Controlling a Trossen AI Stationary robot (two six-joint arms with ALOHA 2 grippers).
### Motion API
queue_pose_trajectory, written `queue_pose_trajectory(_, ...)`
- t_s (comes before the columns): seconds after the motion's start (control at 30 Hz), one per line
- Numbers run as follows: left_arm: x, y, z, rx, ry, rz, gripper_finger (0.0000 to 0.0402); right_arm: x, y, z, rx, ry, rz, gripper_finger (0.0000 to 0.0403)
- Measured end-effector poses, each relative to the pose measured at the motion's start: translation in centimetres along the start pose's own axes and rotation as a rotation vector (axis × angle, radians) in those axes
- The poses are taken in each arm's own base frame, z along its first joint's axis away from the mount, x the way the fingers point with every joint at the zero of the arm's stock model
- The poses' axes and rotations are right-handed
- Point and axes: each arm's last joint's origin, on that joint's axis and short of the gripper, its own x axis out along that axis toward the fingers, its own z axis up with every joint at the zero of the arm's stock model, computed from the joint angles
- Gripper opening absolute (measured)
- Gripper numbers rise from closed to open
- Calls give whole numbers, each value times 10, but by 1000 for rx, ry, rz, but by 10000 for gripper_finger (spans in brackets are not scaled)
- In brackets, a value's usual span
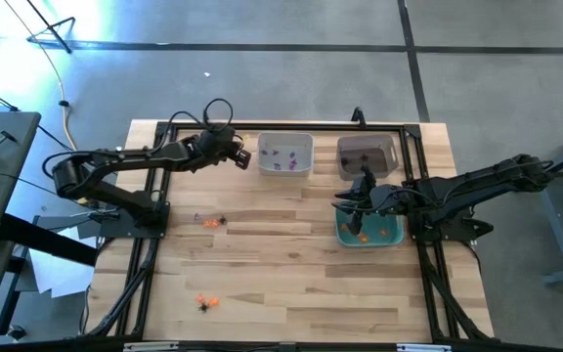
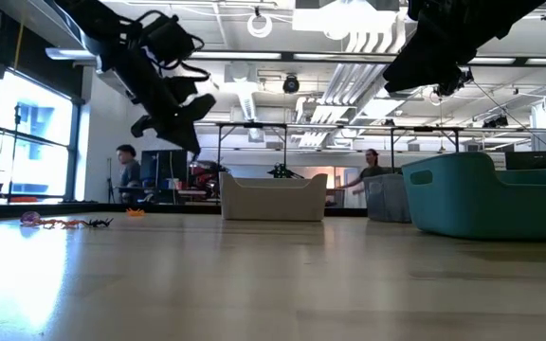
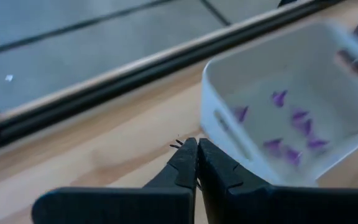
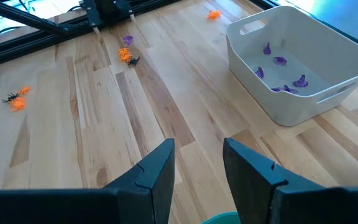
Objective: Sort Halloween decoration
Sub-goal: Put the black spider toy into the black bin
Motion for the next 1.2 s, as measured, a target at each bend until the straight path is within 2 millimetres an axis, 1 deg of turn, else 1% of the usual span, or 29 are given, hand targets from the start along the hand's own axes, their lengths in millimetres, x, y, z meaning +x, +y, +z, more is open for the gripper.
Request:
queue_pose_trajectory(0.17, -2, -7, 9, 21, -98, -53, 0, 0, 0, 0, 0, 0, 0, 133)
queue_pose_trajectory(0.27, 2, -11, 14, 32, -142, -111, 0, 0, 0, 0, 0, 0, 0, 133)
queue_pose_trajectory(0.37, 8, -17, 23, 27, -147, -167, 0, 0, 0, 0, 0, 0, 0, 133)
queue_pose_trajectory(0.57, 34, -37, 47, 93, -127, -202, 0, 0, 0, 0, -1, 3, -1, 133)
queue_pose_trajectory(0.73, 58, -59, 67, 142, -125, -278, 0, 0, 0, 0, -2, 3, -1, 133)
queue_pose_trajectory(0.9, 77, -82, 85, 189, -146, -354, 0, 0, 0, 0, -2, 3, -2, 133)
queue_pose_trajectory(1.2, 100, -119, 102, 250, -179, -425, 0, 0, 0, 0, -2, 4, -2, 133)
